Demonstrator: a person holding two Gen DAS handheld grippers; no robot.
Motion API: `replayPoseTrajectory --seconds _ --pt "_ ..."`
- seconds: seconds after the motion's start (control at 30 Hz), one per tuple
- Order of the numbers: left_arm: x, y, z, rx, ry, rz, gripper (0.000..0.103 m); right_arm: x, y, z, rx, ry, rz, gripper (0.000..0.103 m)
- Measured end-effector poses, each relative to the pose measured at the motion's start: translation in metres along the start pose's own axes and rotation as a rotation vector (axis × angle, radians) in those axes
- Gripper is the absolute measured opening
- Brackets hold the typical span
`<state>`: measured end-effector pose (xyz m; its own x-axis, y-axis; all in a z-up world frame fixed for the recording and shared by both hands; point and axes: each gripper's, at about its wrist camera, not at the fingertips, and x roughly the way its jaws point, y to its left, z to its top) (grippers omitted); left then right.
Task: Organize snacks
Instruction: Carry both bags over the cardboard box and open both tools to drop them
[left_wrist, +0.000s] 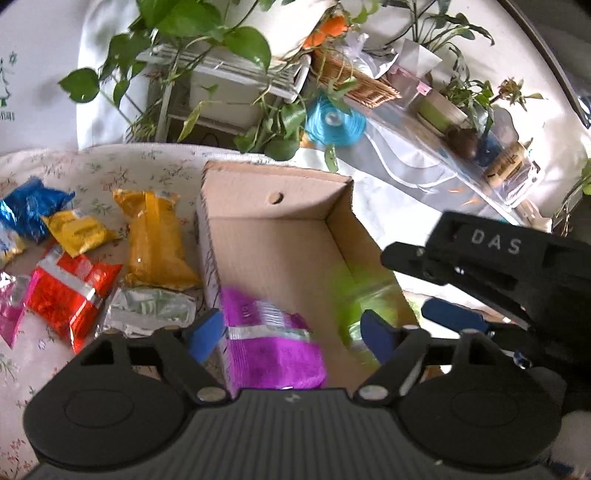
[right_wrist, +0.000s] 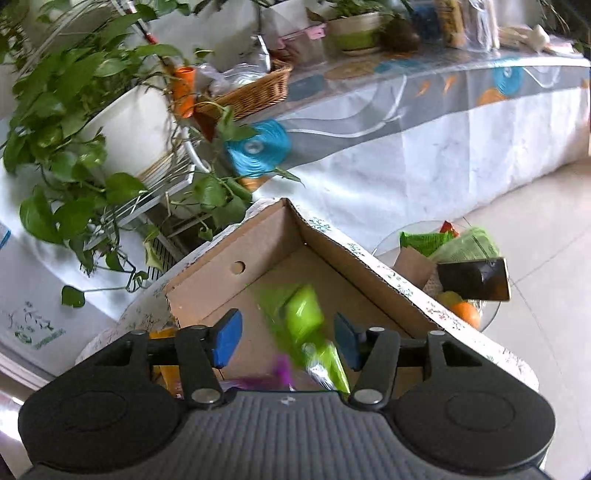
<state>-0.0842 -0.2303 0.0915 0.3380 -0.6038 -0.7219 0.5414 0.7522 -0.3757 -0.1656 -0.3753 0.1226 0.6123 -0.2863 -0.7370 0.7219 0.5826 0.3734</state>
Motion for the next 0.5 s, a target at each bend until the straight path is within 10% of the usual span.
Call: replayPoseTrajectory --seconds 0.5 --pt "-0.033 0.052 -0.004 -0.047 -0.013 0.043 0.098 0.007 0.019 -0.008 -0.053 0.042 0.114 0.081"
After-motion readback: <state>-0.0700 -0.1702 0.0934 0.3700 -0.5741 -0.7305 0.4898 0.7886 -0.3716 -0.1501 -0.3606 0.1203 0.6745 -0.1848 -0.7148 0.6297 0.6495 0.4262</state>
